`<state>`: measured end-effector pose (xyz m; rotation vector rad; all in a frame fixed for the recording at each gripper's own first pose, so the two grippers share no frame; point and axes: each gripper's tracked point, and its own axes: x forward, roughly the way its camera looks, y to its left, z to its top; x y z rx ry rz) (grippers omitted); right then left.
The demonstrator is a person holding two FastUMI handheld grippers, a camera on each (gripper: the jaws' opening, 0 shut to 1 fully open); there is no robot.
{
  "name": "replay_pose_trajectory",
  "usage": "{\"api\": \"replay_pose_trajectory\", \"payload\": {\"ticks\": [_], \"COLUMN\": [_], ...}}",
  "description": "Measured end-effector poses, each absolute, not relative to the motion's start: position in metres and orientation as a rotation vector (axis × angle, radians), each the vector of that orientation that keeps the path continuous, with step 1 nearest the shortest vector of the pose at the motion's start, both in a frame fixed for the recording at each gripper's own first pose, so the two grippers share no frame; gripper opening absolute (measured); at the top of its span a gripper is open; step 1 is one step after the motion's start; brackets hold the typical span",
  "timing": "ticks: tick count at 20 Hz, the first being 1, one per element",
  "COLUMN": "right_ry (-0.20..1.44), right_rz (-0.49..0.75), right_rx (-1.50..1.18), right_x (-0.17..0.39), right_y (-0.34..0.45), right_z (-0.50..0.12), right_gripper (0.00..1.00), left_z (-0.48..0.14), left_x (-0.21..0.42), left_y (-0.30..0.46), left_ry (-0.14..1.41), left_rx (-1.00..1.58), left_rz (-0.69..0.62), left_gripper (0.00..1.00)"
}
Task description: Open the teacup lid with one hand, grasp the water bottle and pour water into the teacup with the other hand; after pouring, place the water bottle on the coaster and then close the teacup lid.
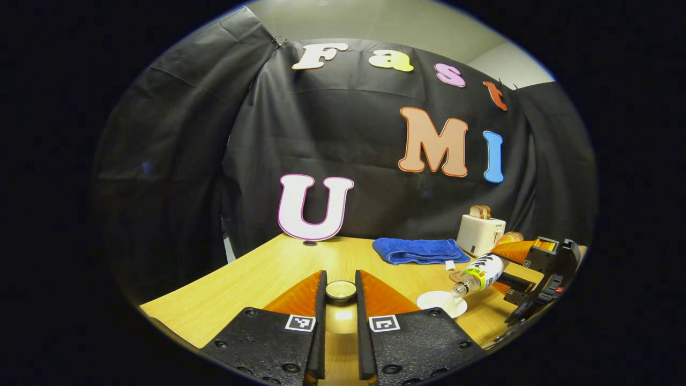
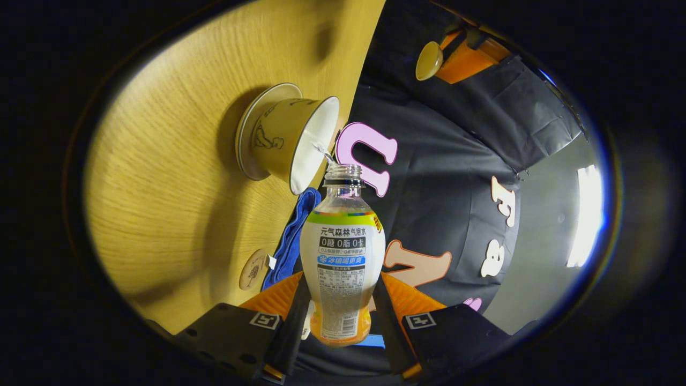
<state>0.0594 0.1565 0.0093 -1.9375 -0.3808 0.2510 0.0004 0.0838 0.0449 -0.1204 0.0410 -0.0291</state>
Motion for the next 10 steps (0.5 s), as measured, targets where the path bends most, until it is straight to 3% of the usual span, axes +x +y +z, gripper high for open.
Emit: {"api": "replay_pose_trajectory", "payload": {"ticks": [10], "right_ry": [-0.416], "right_rz": [0.260], "right_rx": [-2.073], "right_x": [0.0638], "right_y": [0.1611], "right_z": [0.0173], "right_gripper": [0.69], "left_z": [0.0439], "left_x": [0.0002], "left_y": [0.0819], "left_ry": [0.046], "left_rx": [-0.133], "left_rz": [-0.035], "left_gripper": [0.22]}}
